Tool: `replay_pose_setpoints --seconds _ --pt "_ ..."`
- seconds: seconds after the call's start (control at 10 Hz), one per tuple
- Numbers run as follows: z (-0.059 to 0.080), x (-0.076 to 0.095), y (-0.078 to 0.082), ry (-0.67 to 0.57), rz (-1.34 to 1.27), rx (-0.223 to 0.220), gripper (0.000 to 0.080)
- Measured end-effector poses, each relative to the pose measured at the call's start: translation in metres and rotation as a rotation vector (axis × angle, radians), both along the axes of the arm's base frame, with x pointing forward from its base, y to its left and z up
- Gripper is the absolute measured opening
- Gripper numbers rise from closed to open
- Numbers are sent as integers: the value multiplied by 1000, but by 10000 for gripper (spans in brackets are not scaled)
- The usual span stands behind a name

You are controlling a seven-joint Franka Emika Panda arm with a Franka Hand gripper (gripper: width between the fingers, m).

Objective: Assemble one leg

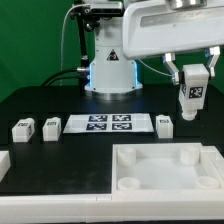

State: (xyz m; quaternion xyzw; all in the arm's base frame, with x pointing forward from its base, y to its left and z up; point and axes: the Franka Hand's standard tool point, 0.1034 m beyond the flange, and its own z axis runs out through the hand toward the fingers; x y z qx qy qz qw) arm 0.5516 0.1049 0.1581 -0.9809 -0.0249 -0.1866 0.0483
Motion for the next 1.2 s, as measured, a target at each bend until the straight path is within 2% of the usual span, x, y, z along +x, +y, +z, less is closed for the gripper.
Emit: replay_pose_setpoints --seconds 0.2,0.4,0.5,0.6,0.8,1.0,1.2 --pt "1 -1 3 -159 -1 24 294" --pt "-2 -1 3 -166 -8 28 294" --pt "-9 2 12 -186 -18 40 294" --pt "-14 13 11 -185 -7 27 294" --pt "-12 39 2 -200 -9 8 294" --pt "-23 57 -9 -200 -22 0 294" --pt "-29 70 -10 -204 -29 3 294"
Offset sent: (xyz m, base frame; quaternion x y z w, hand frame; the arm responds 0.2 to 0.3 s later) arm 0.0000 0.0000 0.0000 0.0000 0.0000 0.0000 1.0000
